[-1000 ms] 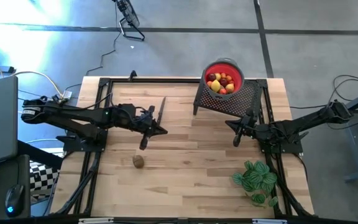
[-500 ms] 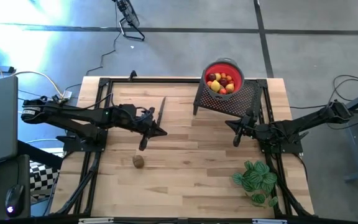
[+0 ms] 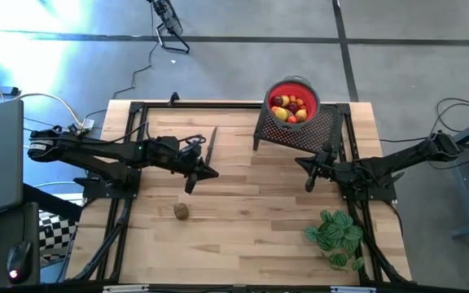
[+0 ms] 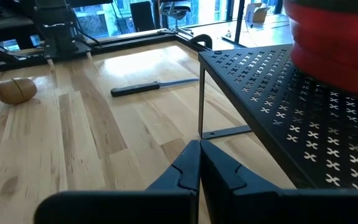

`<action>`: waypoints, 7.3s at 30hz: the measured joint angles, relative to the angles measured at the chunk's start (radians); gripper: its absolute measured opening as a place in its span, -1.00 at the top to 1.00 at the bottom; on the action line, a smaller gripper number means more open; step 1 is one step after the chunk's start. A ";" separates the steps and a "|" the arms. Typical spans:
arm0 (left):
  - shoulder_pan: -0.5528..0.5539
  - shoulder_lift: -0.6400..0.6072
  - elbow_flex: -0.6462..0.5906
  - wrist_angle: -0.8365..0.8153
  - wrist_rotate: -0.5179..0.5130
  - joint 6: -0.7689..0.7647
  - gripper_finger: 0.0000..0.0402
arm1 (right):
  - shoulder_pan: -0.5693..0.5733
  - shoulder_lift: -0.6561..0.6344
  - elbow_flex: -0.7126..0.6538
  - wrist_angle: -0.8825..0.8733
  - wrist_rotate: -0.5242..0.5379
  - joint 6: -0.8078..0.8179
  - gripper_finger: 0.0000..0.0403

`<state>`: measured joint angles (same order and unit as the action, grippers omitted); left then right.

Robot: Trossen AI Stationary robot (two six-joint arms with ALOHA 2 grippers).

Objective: Pick & Place Fruit
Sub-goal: Put the brown kiwi into the red strainer bowl on the shelf

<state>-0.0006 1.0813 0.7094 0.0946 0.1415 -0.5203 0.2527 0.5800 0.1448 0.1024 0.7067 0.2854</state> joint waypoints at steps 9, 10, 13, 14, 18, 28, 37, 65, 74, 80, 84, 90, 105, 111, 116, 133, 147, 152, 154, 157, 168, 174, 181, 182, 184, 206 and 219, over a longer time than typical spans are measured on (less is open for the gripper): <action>-0.032 0.000 0.161 -0.277 -0.103 -0.094 1.00 | 0.000 0.000 0.000 0.000 -0.003 0.005 0.99; -0.046 0.000 0.190 -0.343 -0.132 -0.098 1.00 | 0.000 0.000 0.000 0.000 -0.003 0.005 0.99; -0.089 0.000 0.261 -0.561 -0.219 -0.166 1.00 | 0.000 0.000 0.000 0.000 -0.003 0.005 0.99; -0.099 0.000 0.275 -0.632 -0.241 -0.205 1.00 | 0.000 0.000 0.000 0.000 -0.003 0.005 0.99; -0.119 0.000 0.281 -0.821 -0.260 -0.431 1.00 | 0.000 0.000 0.000 0.000 -0.003 0.005 0.99; -0.153 0.072 0.278 -0.942 -0.237 -0.413 1.00 | 0.000 0.000 0.000 -0.001 -0.005 0.002 0.99; -0.259 0.180 0.278 -0.929 -0.248 -0.364 1.00 | 0.000 0.000 0.000 -0.003 -0.004 0.005 0.99; -0.399 0.215 0.543 -0.941 -0.547 -0.481 1.00 | 0.000 0.000 0.000 -0.017 -0.003 0.005 0.99; -0.407 0.399 0.765 -1.170 -0.525 -0.657 1.00 | 0.000 0.000 0.000 -0.024 -0.050 0.004 0.99; -0.406 0.491 0.819 -1.417 -0.377 -0.882 1.00 | 0.000 -0.001 0.001 -0.036 -0.076 0.002 0.99; -0.406 0.507 0.818 -1.473 -0.291 -0.899 1.00 | 0.000 -0.001 0.001 -0.039 -0.078 0.001 0.99; -0.406 0.508 0.818 -1.497 -0.289 -0.899 1.00 | 0.000 -0.001 0.001 -0.042 -0.079 0.002 0.99; -0.406 0.508 0.818 -1.509 -0.309 -0.843 0.75 | 0.000 0.000 0.001 -0.042 -0.081 0.003 0.99; -0.406 0.508 0.818 -1.512 -0.313 -0.846 0.15 | 0.000 0.000 0.001 -0.042 -0.082 0.004 0.99; -0.406 0.508 0.818 -1.511 -0.315 -0.850 -0.34 | 0.000 0.000 0.001 -0.042 -0.082 0.005 0.99; -0.406 0.508 0.818 -1.508 -0.319 -0.746 -0.79 | 0.000 0.000 0.000 -0.043 -0.082 0.004 0.99; -0.406 0.508 0.550 -1.324 -0.168 -0.766 -0.79 | 0.000 0.000 0.000 -0.040 -0.082 0.006 0.99; -0.406 0.508 0.422 -1.144 -0.126 -0.740 -0.79 | 0.000 0.000 0.000 -0.039 -0.082 0.006 0.99; -0.406 0.508 0.387 -1.104 -0.120 -0.741 -0.78 | 0.000 0.000 0.000 -0.039 -0.082 0.006 0.99; -0.406 0.508 0.351 -1.100 -0.111 -0.752 -0.79 | 0.000 0.000 0.000 -0.039 -0.082 0.006 0.99; -0.406 0.508 0.292 -1.022 -0.104 -0.732 -0.78 | 0.000 0.000 0.000 -0.039 -0.082 0.009 0.99; -0.406 0.508 0.242 -0.976 -0.104 -0.740 -0.78 | 0.000 0.000 0.000 -0.039 -0.082 0.009 0.99; -0.406 0.508 0.216 -0.893 -0.109 -0.738 -0.78 | 0.000 0.000 0.000 -0.039 -0.082 0.009 0.99; -0.406 0.508 0.216 -0.888 -0.115 -0.736 -0.78 | 0.000 0.000 0.000 -0.039 -0.082 0.009 0.99; -0.406 0.508 0.216 -0.880 -0.119 -0.734 -0.78 | 0.000 0.000 0.000 -0.039 -0.082 0.009 0.99; -0.406 0.508 0.216 -0.880 -0.144 -0.733 -0.78 | 0.000 0.000 0.000 -0.039 -0.082 0.009 0.99; -0.406 0.508 0.216 -0.878 -0.144 -0.733 -0.78 | 0.000 0.000 0.000 -0.040 -0.082 0.006 0.99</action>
<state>-0.4065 1.5890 0.9257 -0.7837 -0.0021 -1.2533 0.2531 0.5799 0.1444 0.0628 0.6247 0.2913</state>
